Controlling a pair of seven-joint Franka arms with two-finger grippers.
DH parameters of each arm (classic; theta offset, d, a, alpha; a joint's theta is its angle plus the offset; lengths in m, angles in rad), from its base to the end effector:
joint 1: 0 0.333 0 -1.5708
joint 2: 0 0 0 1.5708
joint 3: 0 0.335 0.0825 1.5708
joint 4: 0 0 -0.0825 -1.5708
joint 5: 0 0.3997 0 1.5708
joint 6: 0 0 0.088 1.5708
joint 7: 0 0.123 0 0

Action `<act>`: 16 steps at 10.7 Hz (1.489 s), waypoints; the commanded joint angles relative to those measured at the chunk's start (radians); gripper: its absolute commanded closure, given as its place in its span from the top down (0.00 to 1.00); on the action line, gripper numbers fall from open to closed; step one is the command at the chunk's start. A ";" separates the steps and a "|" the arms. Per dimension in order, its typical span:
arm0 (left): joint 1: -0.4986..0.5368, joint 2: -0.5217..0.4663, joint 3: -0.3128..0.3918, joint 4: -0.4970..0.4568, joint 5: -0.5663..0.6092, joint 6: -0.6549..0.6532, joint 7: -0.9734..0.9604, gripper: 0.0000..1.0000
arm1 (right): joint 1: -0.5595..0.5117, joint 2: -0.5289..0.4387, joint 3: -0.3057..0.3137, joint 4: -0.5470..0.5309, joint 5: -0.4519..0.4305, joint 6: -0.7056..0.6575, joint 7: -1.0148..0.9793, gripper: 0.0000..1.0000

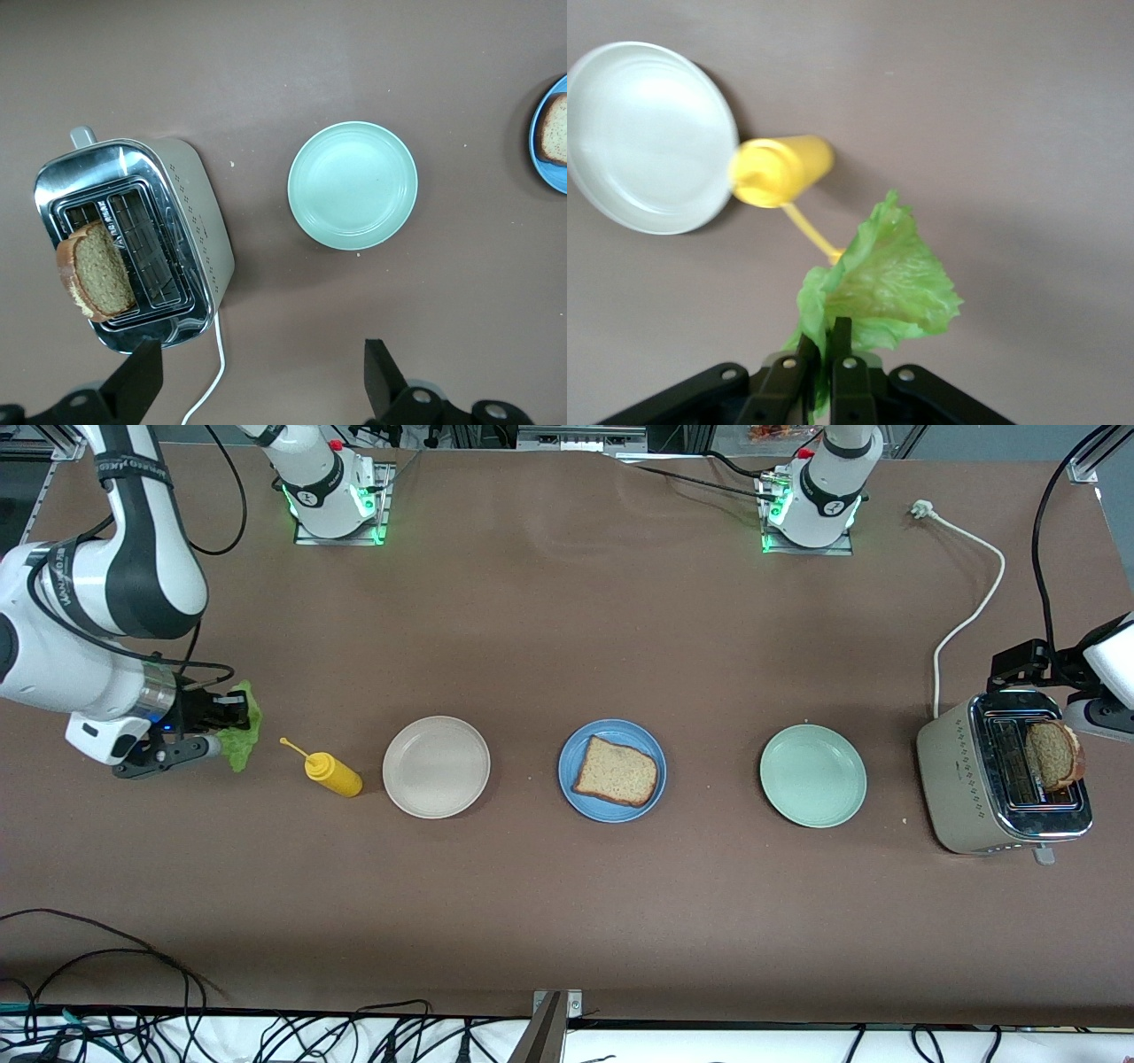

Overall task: Make sandwich in blue plate with both arms
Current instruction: 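Carry the lettuce leaf over the bread on the blue plate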

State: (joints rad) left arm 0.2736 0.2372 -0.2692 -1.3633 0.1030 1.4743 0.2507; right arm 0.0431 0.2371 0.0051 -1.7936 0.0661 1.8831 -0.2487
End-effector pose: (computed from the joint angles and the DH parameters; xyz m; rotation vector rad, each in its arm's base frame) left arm 0.6303 0.0363 0.5813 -3.0889 0.3708 0.1903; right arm 0.6217 0.0358 0.4013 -3.0289 -0.4143 0.2153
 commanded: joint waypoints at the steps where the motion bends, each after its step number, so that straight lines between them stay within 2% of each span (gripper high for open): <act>1: 0.006 -0.019 -0.001 -0.017 -0.023 -0.008 0.005 1.00 | 0.144 0.033 -0.007 0.105 0.006 -0.094 0.225 0.00; 5: 0.006 -0.024 -0.001 -0.020 -0.023 -0.009 0.005 1.00 | 0.318 0.117 -0.014 0.219 0.014 -0.122 0.576 0.00; 6: 0.006 -0.024 -0.001 -0.020 -0.022 -0.009 0.005 1.00 | 0.355 0.161 -0.014 0.267 0.015 -0.125 0.657 0.00; 9: 0.006 -0.024 -0.001 -0.020 -0.022 -0.009 0.005 1.00 | 0.476 0.272 -0.036 0.406 0.108 -0.125 0.900 0.00; 12: 0.006 -0.024 -0.001 -0.020 -0.022 -0.012 0.005 1.00 | 0.572 0.398 -0.037 0.574 0.115 -0.124 1.138 0.00; 14: 0.006 -0.025 -0.001 -0.020 -0.022 -0.022 0.007 1.00 | 0.628 0.494 -0.036 0.681 0.113 -0.099 1.277 0.00; 16: 0.006 -0.026 -0.001 -0.020 -0.022 -0.031 0.007 1.00 | 0.679 0.585 -0.034 0.741 0.107 0.012 1.409 0.00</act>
State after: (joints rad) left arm 0.2737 0.2342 -0.2696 -1.3659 0.1027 1.4594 0.2507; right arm 0.6693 0.6874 -0.0133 -1.1933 0.1619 1.8211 1.0286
